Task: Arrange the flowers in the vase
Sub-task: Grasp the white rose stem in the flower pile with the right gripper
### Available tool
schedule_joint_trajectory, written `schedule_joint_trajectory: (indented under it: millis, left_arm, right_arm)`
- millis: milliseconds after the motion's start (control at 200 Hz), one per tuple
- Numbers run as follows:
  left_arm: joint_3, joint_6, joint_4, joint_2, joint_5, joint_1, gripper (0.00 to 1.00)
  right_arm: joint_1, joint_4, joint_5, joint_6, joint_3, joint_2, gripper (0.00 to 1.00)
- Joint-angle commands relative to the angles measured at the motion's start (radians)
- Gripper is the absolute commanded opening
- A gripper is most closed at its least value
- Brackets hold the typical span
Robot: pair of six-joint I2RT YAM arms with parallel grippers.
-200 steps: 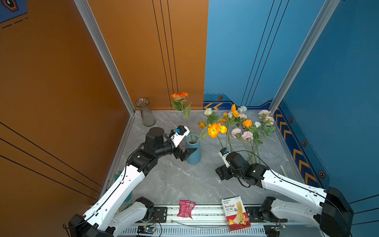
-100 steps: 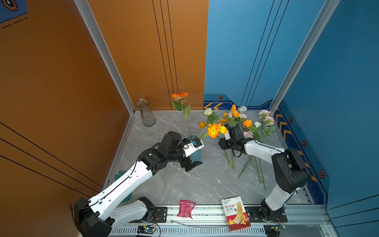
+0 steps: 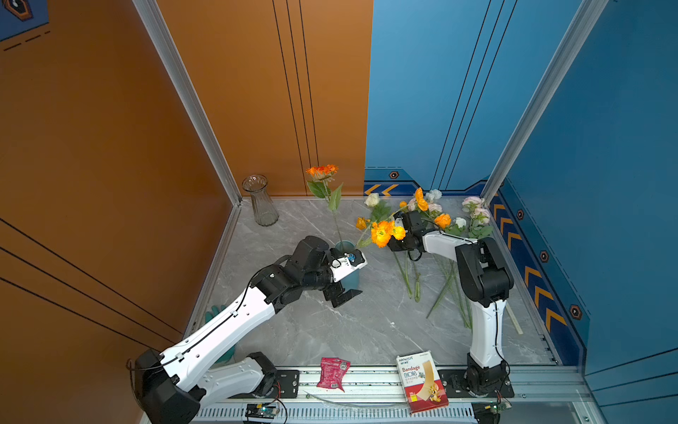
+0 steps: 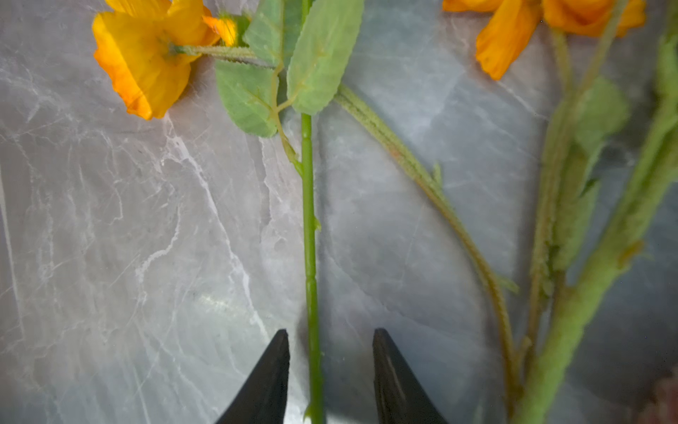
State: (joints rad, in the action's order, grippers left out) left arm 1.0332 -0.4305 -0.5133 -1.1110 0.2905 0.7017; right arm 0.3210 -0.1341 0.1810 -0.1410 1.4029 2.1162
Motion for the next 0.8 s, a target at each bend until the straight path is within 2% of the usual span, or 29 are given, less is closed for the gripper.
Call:
schedule_joint_trajectory:
  millis: [0,275,511,741,796]
  left_arm:
    - [0.028,-0.017,-0.021,-0.003,-0.006,0.0,0.98]
    - [0.031,-0.008,-0.023,0.006,0.008,-0.009,0.98]
    - [0.033,-0.007,-0.022,0.01,0.009,-0.009,0.98]
    - [0.033,-0.006,-0.022,0.017,0.01,-0.009,0.98]
    - [0.033,-0.005,-0.022,0.019,0.009,-0.009,0.98]
  right_arm:
    - [0.015,-0.09,-0.015,0.03,0.046,0.023,0.39]
    - [0.075,-0.218,-0.183,0.124,0.116,0.071,0.37]
    - [0.075,-0.242,-0.16,0.121,0.119,0.084,0.25]
    - [0.058,-0.243,-0.088,0.109,0.096,0.08,0.0]
    - [0.058,-0.242,-0.076,0.112,0.09,0.075,0.0]
